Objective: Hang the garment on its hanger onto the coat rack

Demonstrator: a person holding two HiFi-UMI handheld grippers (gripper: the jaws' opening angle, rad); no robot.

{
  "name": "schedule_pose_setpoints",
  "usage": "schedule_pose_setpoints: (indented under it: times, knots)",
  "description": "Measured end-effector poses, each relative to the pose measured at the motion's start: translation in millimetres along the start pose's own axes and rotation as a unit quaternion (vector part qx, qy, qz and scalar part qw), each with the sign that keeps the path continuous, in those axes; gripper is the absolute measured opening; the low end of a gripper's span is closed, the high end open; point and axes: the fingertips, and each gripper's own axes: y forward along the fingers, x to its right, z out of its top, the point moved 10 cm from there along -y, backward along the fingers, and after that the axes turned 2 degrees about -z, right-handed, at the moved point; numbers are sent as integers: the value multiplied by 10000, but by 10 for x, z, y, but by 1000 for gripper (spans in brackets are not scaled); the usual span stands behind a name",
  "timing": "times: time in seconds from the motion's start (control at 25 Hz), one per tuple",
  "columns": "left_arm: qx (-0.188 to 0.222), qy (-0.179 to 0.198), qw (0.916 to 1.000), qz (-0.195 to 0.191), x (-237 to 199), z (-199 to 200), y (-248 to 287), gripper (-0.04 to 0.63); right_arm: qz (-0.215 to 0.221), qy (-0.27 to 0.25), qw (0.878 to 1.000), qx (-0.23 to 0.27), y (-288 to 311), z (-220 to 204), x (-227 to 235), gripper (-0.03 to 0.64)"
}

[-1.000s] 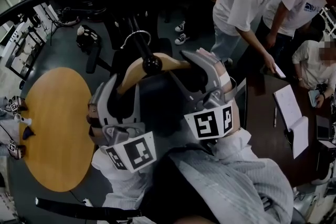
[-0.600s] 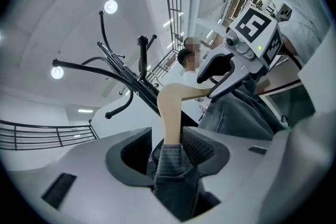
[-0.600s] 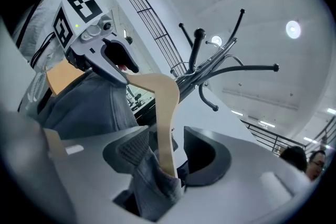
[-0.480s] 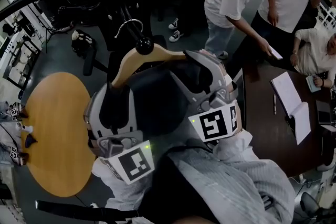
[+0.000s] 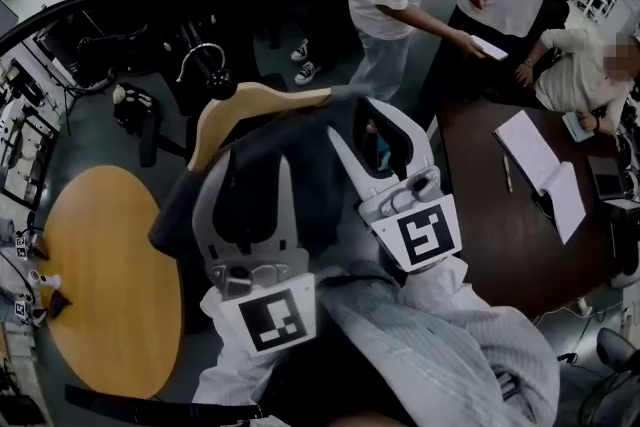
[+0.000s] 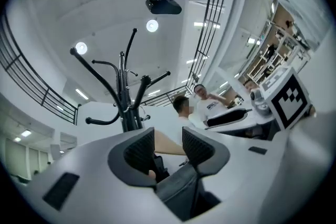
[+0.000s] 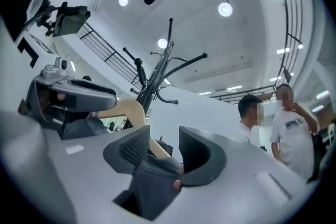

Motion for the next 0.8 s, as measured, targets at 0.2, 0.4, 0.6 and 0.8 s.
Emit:
schedule_pose_setpoints:
  times: [0.2,0.4,0.6,0.8]
  knots:
    - [262,-810,9937,-724,282,-88,170,162,-632,438,9970,-29,-209,-52,84,64]
    - [-153,-1235,9860,-1109,537,-238,362,47,-929,439,9941,-335,-357,-115,214,2]
    - [-318,-1741,9749,-1347,739,-323,489,9,-955,374,9917,-771,-511,-221,318,2]
    - [-407,-1998,9681,-1458,829,-415,567,6,-852,444,9900,-1038,-524,-318,326,2]
